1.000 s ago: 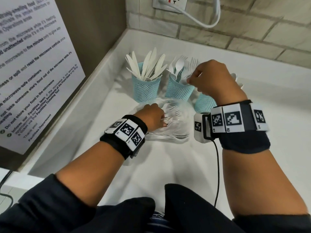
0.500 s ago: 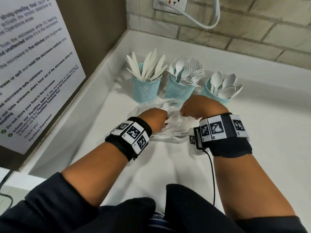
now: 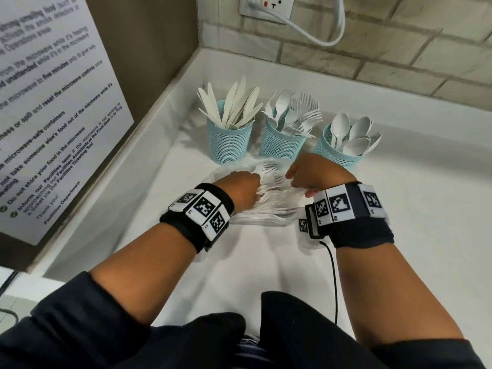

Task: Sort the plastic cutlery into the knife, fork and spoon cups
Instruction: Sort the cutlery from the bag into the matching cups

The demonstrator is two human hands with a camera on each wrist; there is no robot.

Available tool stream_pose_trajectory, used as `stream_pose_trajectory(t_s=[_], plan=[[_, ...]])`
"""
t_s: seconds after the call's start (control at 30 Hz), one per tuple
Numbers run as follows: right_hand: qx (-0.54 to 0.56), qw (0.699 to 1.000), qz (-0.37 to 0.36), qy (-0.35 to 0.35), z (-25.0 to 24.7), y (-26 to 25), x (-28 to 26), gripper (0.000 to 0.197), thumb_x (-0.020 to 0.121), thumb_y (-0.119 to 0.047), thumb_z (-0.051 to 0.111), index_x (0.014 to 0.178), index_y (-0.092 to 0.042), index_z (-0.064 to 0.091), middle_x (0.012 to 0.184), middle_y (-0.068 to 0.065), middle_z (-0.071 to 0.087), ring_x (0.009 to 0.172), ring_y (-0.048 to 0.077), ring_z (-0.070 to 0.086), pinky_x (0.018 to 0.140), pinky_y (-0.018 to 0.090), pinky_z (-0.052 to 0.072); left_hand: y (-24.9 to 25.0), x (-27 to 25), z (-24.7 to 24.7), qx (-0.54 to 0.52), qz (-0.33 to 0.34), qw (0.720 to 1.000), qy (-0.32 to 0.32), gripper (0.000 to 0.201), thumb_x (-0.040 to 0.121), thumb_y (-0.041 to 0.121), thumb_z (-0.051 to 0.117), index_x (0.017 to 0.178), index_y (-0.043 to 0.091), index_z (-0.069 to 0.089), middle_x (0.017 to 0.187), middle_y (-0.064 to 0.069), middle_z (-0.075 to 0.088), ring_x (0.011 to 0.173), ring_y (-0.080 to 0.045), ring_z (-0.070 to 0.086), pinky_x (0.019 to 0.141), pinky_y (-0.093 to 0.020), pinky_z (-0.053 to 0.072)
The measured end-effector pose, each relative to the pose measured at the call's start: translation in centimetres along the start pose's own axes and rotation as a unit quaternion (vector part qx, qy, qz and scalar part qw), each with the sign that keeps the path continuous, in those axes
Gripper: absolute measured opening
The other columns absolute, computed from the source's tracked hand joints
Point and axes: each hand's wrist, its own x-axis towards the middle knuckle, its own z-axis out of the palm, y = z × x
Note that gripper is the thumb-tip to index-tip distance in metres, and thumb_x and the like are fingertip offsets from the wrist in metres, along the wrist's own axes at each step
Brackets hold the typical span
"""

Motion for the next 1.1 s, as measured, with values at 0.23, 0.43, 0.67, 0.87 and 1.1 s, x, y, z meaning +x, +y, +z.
stream_pose_trajectory(t_s=[0.23, 0.43, 0.67, 0.87, 1.1], plan=[[0.008, 1.000, 0.009, 0.006, -0.1, 0.3, 0.2, 0.028, 0.090, -0.001, 0.047, 0.114, 0.000, 0.060, 0.118, 0.018, 0.058, 0.093, 0.028, 0.058, 0.086, 0.038, 0.051, -0.2, -0.4, -0.4, 0.000, 0.027, 1.000, 0.015, 0.032, 0.096, 0.026, 0.044, 0.115, 0.001, 0.052, 0.117, -0.015, 0.058, 0.105, -0.029, 0.055, 0.080, -0.029, 0.039], [0.011, 1.000, 0.010, 0.012, -0.3, 0.3, 0.1, 0.027, 0.090, -0.004, 0.049, 0.114, 0.000, 0.061, 0.119, 0.017, 0.059, 0.103, 0.031, 0.060, 0.092, 0.039, 0.051, -0.2, -1.0, -1.1, -0.038, 0.021, 0.999, 0.028, 0.025, 0.097, 0.020, 0.039, 0.109, 0.002, 0.050, 0.104, -0.015, 0.058, 0.085, -0.026, 0.049, 0.070, -0.027, 0.033], [0.014, 1.000, 0.001, 0.013, -0.7, 0.5, -0.1, 0.027, 0.088, 0.004, 0.047, 0.111, 0.009, 0.062, 0.115, 0.024, 0.061, 0.084, 0.023, 0.058, 0.081, 0.030, 0.052, -0.8, -0.8, -1.1, -0.228, 0.016, 0.974, -0.004, 0.014, 0.099, 0.023, 0.041, 0.097, 0.012, 0.050, 0.090, -0.003, 0.057, 0.081, -0.017, 0.051, 0.063, -0.026, 0.037], [0.011, 1.000, -0.009, 0.003, -0.9, 0.8, -0.6, 0.027, 0.085, 0.008, 0.049, 0.109, 0.008, 0.063, 0.084, 0.012, 0.062, 0.058, 0.009, 0.044, 0.059, 0.019, 0.039, -0.7, -0.8, -1.2, -0.353, 0.021, 0.935, -0.006, 0.022, 0.096, 0.014, 0.048, 0.110, 0.000, 0.059, 0.082, -0.001, 0.064, 0.072, -0.008, 0.058, 0.062, -0.009, 0.042], [0.003, 1.000, -0.003, -0.001, -1.1, 1.5, -0.8, 0.030, 0.086, 0.000, 0.058, 0.115, -0.001, 0.062, 0.076, 0.001, 0.053, 0.063, 0.011, 0.047, 0.063, 0.019, 0.040, 0.2, -0.7, -1.4, -0.433, 0.007, 0.901, -0.003, 0.011, 0.096, 0.007, 0.046, 0.102, 0.008, 0.055, 0.080, -0.005, 0.064, 0.057, -0.003, 0.058, 0.051, -0.009, 0.045]])
